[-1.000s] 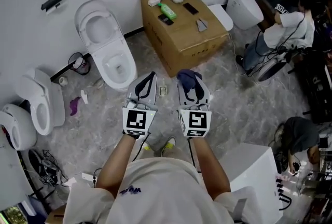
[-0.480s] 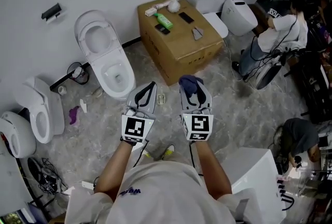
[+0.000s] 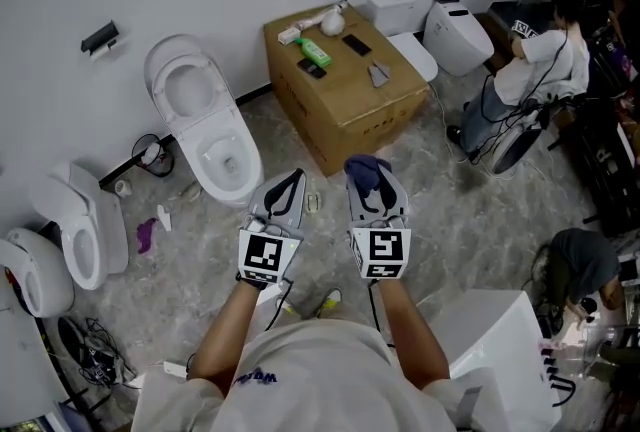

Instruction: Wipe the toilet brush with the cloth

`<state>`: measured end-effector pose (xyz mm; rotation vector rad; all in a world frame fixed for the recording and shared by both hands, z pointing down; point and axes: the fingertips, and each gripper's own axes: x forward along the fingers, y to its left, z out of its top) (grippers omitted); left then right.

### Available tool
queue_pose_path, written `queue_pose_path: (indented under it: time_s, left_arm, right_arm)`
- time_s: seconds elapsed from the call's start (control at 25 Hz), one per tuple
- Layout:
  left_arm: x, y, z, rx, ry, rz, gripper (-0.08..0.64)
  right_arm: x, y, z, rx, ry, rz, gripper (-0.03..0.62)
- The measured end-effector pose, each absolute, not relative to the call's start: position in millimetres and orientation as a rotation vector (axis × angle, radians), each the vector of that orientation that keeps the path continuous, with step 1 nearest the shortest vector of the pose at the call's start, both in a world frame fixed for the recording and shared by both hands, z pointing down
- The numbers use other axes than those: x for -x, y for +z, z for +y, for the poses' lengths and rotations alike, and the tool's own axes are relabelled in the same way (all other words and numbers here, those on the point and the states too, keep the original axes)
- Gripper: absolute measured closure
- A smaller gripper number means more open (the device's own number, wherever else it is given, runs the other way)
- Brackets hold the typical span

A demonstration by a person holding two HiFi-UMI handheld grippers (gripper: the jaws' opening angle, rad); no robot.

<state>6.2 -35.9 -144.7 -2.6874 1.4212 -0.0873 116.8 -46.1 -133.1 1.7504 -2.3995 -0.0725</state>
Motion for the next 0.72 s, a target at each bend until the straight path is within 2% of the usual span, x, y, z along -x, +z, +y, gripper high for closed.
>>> queue_pose_path:
  time_s: [0.72]
  left_arm:
    - [-28.5, -135.0, -41.7, 2.722, -0.125, 1.383, 0.558]
  right_arm:
    - [-130.3, -131.4, -46.1, -1.763, -0.049, -2.395, 0.411]
